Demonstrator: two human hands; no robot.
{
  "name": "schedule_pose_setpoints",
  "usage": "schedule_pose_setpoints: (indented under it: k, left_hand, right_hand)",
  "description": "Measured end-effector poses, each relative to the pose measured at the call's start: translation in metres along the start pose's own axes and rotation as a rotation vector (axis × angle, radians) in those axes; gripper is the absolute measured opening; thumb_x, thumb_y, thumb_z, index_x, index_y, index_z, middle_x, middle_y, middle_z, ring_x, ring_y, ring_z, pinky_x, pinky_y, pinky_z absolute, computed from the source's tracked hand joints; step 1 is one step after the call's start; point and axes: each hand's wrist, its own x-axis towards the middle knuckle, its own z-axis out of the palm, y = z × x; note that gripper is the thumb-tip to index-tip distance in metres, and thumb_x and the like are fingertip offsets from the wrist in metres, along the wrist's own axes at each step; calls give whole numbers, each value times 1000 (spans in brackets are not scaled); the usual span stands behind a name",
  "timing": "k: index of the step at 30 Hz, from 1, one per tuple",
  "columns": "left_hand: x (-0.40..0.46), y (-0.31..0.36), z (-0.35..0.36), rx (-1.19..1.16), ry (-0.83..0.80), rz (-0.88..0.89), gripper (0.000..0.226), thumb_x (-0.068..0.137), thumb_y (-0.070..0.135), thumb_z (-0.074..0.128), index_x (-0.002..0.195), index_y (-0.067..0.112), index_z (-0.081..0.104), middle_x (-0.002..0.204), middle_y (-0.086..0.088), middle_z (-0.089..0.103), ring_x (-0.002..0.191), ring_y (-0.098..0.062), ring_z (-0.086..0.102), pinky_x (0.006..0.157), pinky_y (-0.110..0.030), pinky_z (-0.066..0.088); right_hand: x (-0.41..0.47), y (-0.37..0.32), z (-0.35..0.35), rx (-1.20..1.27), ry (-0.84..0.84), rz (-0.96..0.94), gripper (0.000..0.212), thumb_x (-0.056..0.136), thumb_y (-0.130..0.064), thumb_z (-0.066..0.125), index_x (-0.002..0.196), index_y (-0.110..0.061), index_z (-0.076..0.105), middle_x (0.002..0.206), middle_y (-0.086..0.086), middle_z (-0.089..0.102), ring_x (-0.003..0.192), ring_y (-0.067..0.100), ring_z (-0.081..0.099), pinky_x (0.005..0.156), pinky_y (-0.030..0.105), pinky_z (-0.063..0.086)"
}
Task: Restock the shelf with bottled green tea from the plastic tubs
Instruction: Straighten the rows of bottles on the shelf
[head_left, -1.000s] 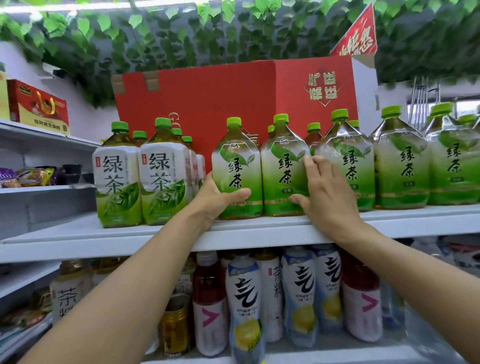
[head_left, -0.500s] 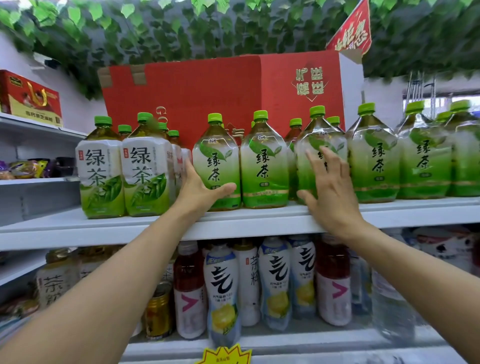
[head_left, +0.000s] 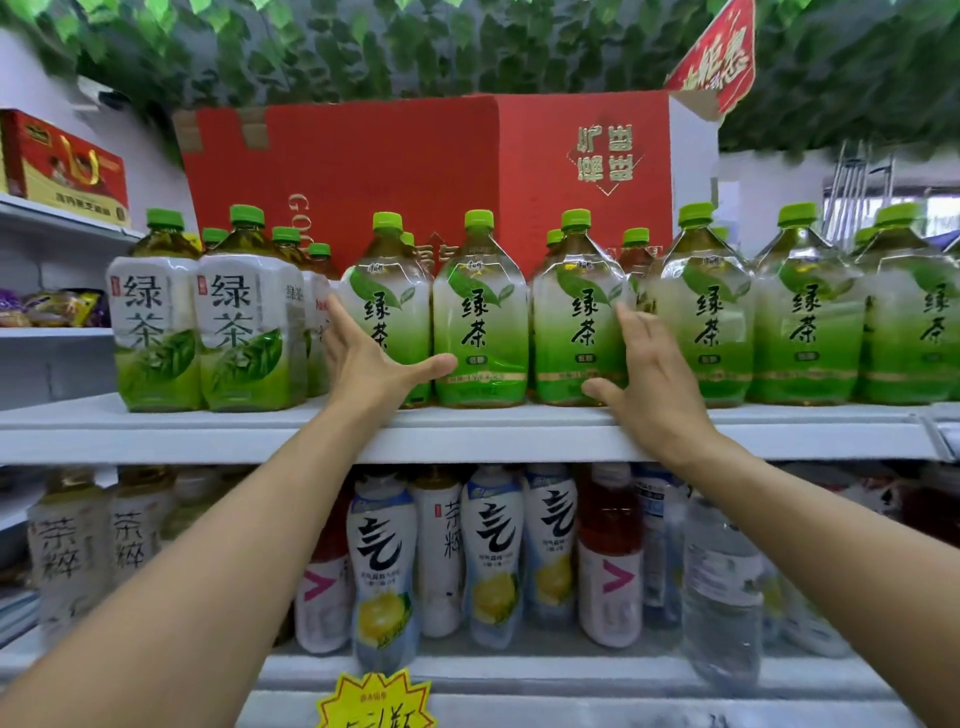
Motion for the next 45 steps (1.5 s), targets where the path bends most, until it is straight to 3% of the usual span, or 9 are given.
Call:
schedule_pose_setpoints:
  k: [9,16,19,23,27,31,37,40,45]
  left_hand:
    - [-2,0,-1,34,-9,-8,155,58,56,90,155,21,-25,168,-6,-13,155,-23,-11,123,-49,3]
    - [-4,-4,2,54,21,12,155,58,63,86,155,22,-27,168,-6,-14,155,-26,-11,124,-53,4]
    - [-7,-6,4,169,83,123,150,61,70,80,156,19,-24,167,-6,-18,154,-25,-13,125,-50,-1]
    - [-13,-4,10,337,225,378,136,69,71,73,158,15,-13,167,-7,-14,154,-23,-12,125,-49,-1]
    - [-31,16,34,414,214,553,126,75,68,71,160,13,-4,168,-7,-8,155,-22,-10,126,-50,0]
    - [-56,52,77,466,153,664,116,78,71,62,161,15,4,168,-6,-4,154,-23,-10,125,-48,-5]
    - [-66,92,133,544,56,552,113,83,67,63,159,25,-10,166,1,-22,151,-21,-27,122,-47,-16]
    - [-63,88,136,524,37,516,110,85,61,65,159,29,-10,166,6,-23,150,-17,-28,122,-45,-17]
    - [-65,90,138,575,41,509,112,85,68,59,158,27,-14,165,5,-25,151,-18,-27,122,-44,-17]
  right_hand:
    - [1,-2,-1,155,2,40,86,85,-18,75,155,-14,25,148,7,41,134,24,42,110,45,41]
    - [-8,-11,2,83,-93,92,84,93,-17,66,158,-11,12,159,7,27,147,21,24,117,32,22]
    - [-21,-8,-4,58,-94,74,77,95,-20,63,157,-10,18,161,6,25,148,20,20,119,30,16]
    - [-31,14,-28,-75,65,58,69,92,-20,66,152,-13,32,156,9,26,144,24,17,119,34,15]
    - [-22,39,-52,17,106,251,76,91,-17,67,154,-10,24,157,11,23,145,26,18,119,35,15]
    - [-18,55,-63,96,14,266,83,91,-18,68,157,-11,18,156,10,30,145,25,25,118,34,20]
    - [-13,81,-66,-37,-18,155,90,88,-23,72,157,-17,14,153,12,37,139,27,37,111,37,34]
    - [-9,88,-65,-48,-12,107,92,87,-26,74,156,-19,15,151,12,39,135,29,42,106,40,39]
    - [-2,93,-60,-52,-33,56,92,84,-28,76,154,-18,18,143,13,44,126,31,49,98,41,44]
